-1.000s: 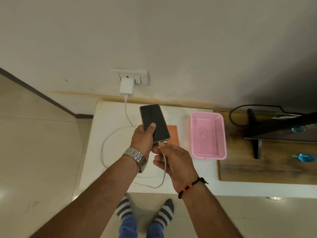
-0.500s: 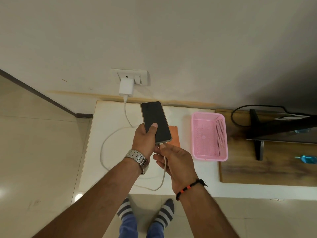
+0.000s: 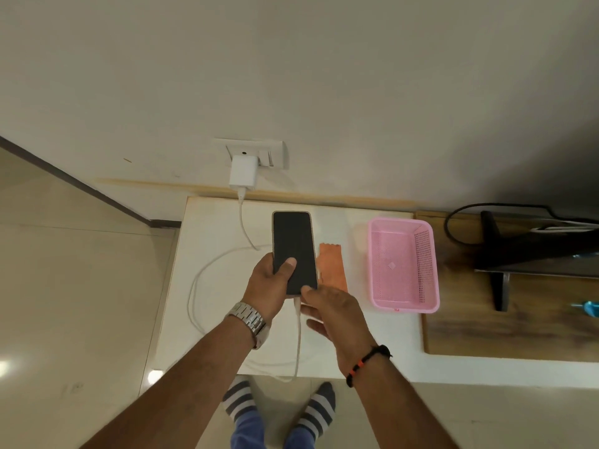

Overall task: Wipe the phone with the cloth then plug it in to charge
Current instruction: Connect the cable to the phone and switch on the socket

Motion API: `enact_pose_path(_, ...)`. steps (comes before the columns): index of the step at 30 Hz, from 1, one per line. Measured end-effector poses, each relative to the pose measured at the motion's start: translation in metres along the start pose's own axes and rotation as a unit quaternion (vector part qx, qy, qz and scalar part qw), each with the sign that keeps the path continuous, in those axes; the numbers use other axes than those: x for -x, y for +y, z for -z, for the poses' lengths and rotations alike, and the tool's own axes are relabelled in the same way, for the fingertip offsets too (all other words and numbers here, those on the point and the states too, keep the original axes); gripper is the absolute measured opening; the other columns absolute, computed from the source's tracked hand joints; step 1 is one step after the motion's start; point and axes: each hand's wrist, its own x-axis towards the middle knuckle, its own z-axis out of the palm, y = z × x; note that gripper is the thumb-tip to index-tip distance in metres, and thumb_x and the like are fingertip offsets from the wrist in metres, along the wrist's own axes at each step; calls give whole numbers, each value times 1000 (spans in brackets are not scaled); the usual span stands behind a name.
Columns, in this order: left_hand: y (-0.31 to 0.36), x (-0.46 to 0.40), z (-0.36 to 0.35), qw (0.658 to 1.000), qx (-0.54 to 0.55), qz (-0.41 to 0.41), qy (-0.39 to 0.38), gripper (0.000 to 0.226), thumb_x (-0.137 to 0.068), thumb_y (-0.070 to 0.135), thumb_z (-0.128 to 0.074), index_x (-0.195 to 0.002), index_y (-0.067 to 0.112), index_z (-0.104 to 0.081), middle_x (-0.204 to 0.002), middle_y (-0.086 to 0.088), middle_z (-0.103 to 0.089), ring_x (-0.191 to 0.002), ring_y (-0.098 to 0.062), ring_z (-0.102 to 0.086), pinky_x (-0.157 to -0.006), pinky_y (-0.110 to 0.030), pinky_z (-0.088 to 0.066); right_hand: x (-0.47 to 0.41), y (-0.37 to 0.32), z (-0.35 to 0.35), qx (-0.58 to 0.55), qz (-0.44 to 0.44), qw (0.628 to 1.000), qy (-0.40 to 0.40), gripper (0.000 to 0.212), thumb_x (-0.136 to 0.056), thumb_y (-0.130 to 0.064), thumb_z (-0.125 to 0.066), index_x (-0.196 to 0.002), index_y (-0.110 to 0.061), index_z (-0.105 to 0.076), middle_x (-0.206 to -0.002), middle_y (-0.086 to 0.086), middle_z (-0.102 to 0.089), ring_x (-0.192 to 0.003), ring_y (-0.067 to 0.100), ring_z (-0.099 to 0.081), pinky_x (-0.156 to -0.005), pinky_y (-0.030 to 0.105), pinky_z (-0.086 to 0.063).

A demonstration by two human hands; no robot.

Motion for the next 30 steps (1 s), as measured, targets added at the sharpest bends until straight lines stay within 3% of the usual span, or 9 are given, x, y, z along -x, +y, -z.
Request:
enact_pose_path(2, -8, -7, 6, 999, -15, 12, -27, 17, -104, 31, -57, -119, 28, -64, -118, -4, -75, -106, -25, -73, -94, -49, -60, -16, -2, 6, -9, 18, 1000, 23, 35, -98, -31, -62, -131, -18, -62, -126, 3, -68, -114, 22, -66, -103, 44, -53)
enact_pose_path(5, -20, -16, 12, 996, -48, 29, -64, 11, -103, 33, -58, -112, 35, -64, -113, -2, -76, -100, -23, -75, -83, -42, -63, -39, -3, 7, -4, 47, 999, 2, 27, -101, -17, -56, -126, -15, -67, -120, 8, -71, -108, 25, -70, -90, 36, -61)
enact_pose_path(10, -33, -34, 22, 986, -161, 1, -54, 16, -104, 35, -56, -100, 27, -69, -100, -2, -75, -98, -26, -73, -81, -38, -61, -74, 17, -5, 47, 44, 998, 9, 28, -97, -2, -57, -123, -5, -69, -116, 15, -73, -106, 31, -71, -91, 46, -60)
enact_pose_path(12, -37, -42, 27, 983, -179, 2, -24, 25, -105, 27, -49, -110, 14, -70, -103, -8, -74, -98, -27, -70, -84, -40, -58, -85, 25, -10, 74, 44, 996, 21, 30, -97, -3, -58, -125, -6, -68, -116, 14, -73, -107, 32, -71, -91, 46, -60)
enact_pose_path(15, -41, -48, 32, 982, -190, 14, -13, 35, -101, 12, -43, -130, 19, -61, -92, -1, -70, -84, -14, -67, -69, -30, -53, -100, 33, -18, 125, 58, 989, 47, 32, -96, -6, -59, -127, -8, -68, -125, 10, -70, -109, 30, -69, -95, 45, -58)
enact_pose_path(19, -46, -54, 32, 982, -185, 38, -23, 43, -100, 8, -37, -135, 19, -58, -99, 1, -69, -88, -14, -66, -75, -35, -59, -116, 40, -24, 211, 89, 969, 94, 33, -96, -11, -63, -128, -10, -68, -148, -2, -52, -116, 25, -62, -102, 37, -54)
enact_pose_path(25, -50, -63, 30, 978, -206, 37, -22, 43, -99, 5, -38, -130, 19, -64, -88, 4, -68, -76, -13, -64, -56, -22, -47, -129, 48, -29, 229, 71, 963, 122, 33, -95, -14, -67, -128, -13, -68, -123, 5, -70, -108, 23, -66, -99, 31, -52)
enact_pose_path(28, -53, -69, 30, 975, -218, 30, -22, 37, -98, 3, -38, -120, 9, -67, -107, -12, -72, -97, -32, -69, -78, -38, -57, -134, 49, -33, 225, 66, 961, 148, 32, -93, -15, -70, -125, -15, -70, -120, 3, -72, -106, 20, -66, -99, 29, -50)
enact_pose_path(30, -55, -71, 30, 973, -229, 30, -24, 34, -97, 3, -38, -116, 5, -67, -110, -19, -71, -93, -33, -66, -81, -40, -56, -136, 50, -36, 217, 62, 961, 158, 31, -92, -16, -72, -123, -15, -71, -118, 3, -73, -105, 20, -68, -100, 30, -51)
